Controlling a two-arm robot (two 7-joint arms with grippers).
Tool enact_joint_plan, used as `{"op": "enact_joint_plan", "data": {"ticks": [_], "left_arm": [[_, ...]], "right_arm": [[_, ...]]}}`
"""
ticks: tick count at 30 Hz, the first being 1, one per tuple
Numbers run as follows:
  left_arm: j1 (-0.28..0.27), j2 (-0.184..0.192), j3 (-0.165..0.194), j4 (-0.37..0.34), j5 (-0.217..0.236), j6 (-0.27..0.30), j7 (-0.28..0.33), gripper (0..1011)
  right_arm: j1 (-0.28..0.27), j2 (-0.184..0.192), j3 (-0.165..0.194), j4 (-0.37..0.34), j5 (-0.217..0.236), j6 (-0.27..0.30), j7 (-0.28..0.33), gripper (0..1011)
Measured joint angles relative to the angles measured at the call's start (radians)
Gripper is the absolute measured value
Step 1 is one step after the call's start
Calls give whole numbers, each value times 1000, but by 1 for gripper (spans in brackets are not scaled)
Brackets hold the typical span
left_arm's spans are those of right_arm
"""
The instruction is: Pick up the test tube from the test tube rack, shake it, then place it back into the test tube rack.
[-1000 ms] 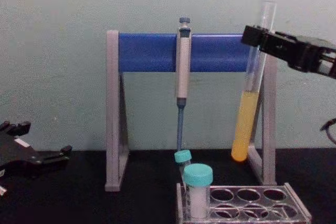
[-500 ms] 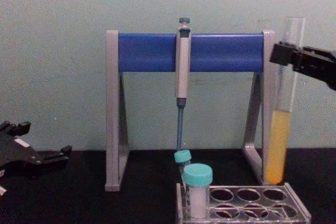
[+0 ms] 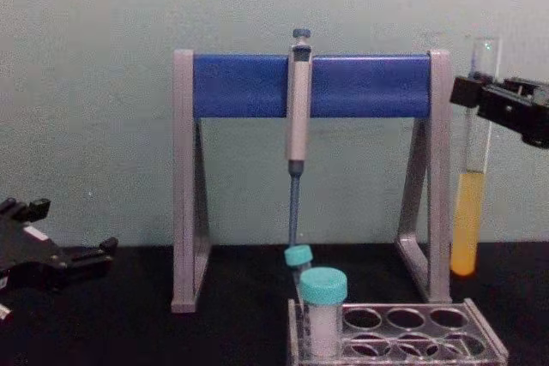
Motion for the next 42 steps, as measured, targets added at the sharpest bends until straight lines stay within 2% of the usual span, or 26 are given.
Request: {"op": "enact_joint_plan", "data": {"ticks": [7, 14, 19, 23, 28, 35, 42], "left_arm": [[0, 0, 0, 0, 0, 0, 0, 1001], [0, 0, 0, 0, 0, 0, 0, 1001], [0, 0, 0, 0, 0, 0, 0, 1001], [0, 0, 0, 0, 0, 0, 0, 1001], [0, 0, 0, 0, 0, 0, 0, 1001], [0, 0, 0, 0, 0, 0, 0, 1001], [0, 0, 0, 0, 0, 0, 0, 1001]], "right_arm": [[14, -56, -1, 26, -10, -5, -14, 233], [20, -75, -13, 34, 20, -4, 42, 233], [19, -64, -18, 28, 45, -2, 81, 233], [8, -35, -22, 11, 60, 5, 111, 233], [-4, 0, -23, -7, 55, 13, 113, 233], [-13, 22, -12, -10, 28, 16, 71, 233], [-11, -3, -2, -7, -9, 8, 13, 233]]}}
